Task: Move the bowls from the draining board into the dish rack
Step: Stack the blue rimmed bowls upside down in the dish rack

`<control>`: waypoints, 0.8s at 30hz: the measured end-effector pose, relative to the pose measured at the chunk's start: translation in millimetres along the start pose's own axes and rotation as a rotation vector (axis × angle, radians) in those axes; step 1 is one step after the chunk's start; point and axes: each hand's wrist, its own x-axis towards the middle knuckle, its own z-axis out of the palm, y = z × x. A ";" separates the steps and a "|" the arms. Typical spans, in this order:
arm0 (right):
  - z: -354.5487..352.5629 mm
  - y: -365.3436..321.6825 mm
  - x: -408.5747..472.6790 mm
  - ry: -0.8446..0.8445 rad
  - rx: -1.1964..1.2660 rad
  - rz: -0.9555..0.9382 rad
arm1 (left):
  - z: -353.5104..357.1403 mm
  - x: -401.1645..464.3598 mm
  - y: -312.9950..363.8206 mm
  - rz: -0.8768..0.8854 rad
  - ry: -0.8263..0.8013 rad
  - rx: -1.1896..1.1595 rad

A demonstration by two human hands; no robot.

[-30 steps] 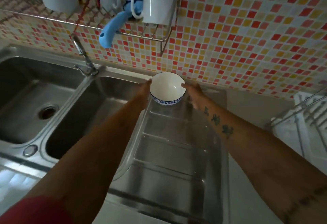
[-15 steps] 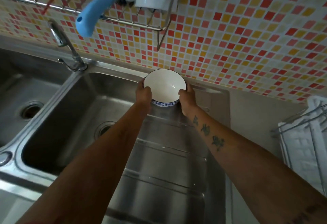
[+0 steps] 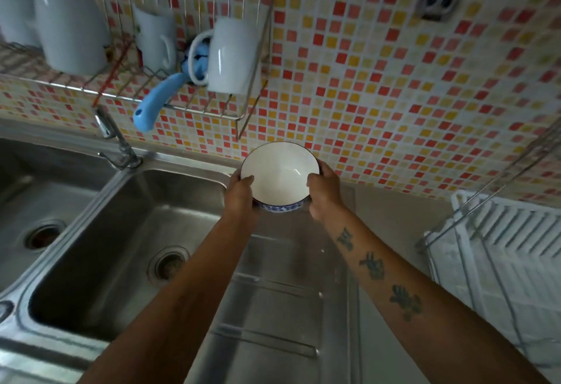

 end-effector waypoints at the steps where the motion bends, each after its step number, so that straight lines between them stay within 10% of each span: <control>1: -12.3 -13.1 -12.1 0.010 0.020 -0.010 | 9.3 -16.2 4.7 -0.002 -0.046 -0.034; 9: -108.3 -140.5 -141.8 0.021 0.081 -0.338 | 101.3 -175.3 82.6 -0.225 -0.467 -0.298; 18: -224.6 -225.5 -250.3 0.060 0.073 -0.723 | 180.0 -293.2 102.9 -0.312 -1.024 -0.067; 24: -309.5 -239.8 -268.9 -0.025 0.132 -0.740 | 227.8 -348.5 77.3 -0.334 -1.074 0.012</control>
